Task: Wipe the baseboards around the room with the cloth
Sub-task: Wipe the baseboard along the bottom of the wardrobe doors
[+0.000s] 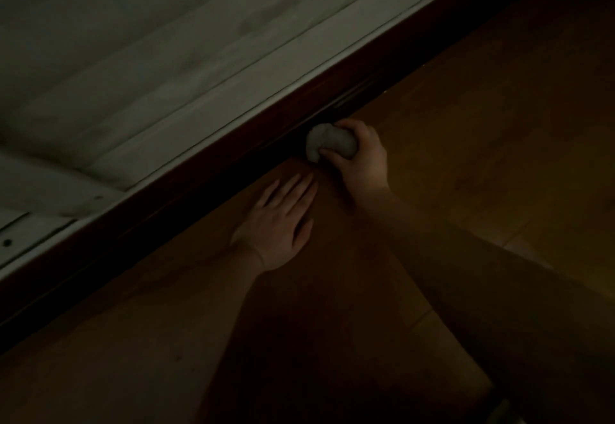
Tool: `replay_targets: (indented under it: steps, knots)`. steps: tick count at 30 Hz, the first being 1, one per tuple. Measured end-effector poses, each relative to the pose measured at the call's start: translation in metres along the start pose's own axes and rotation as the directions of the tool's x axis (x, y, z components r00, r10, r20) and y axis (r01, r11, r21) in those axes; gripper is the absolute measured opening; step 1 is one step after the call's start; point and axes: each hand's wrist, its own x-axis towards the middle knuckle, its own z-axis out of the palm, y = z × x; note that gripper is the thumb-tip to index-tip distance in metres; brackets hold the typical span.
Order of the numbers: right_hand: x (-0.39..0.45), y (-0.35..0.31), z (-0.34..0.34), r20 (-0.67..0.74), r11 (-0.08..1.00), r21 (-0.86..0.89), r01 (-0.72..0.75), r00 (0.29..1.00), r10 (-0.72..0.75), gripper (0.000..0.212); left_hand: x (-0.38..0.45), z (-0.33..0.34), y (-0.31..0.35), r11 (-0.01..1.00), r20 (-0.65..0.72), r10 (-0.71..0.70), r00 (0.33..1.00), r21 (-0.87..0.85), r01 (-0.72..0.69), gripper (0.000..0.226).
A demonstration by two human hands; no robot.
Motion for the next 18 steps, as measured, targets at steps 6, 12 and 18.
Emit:
replay_targets:
  steps: [6, 12, 18]
  knots:
    - [0.041, 0.029, -0.037, -0.001, 0.994, -0.105, 0.036, 0.999, -0.037, 0.046, 0.0, 0.003, -0.003, 1.0, -0.029, 0.007, 1.0, -0.023, -0.008, 0.066]
    - [0.103, 0.06, -0.095, -0.024, 0.969, -0.245, -0.034, 0.999, 0.029, 0.05, 0.0, 0.004, -0.005, 1.0, -0.028, 0.008, 1.0, -0.006, -0.008, 0.067]
    - [0.142, 0.078, -0.131, -0.281, 0.941, -0.162, -0.297, 0.928, 0.244, 0.05, -0.001, 0.004, -0.004, 1.0, -0.03, 0.013, 0.999, -0.017, -0.014, 0.066]
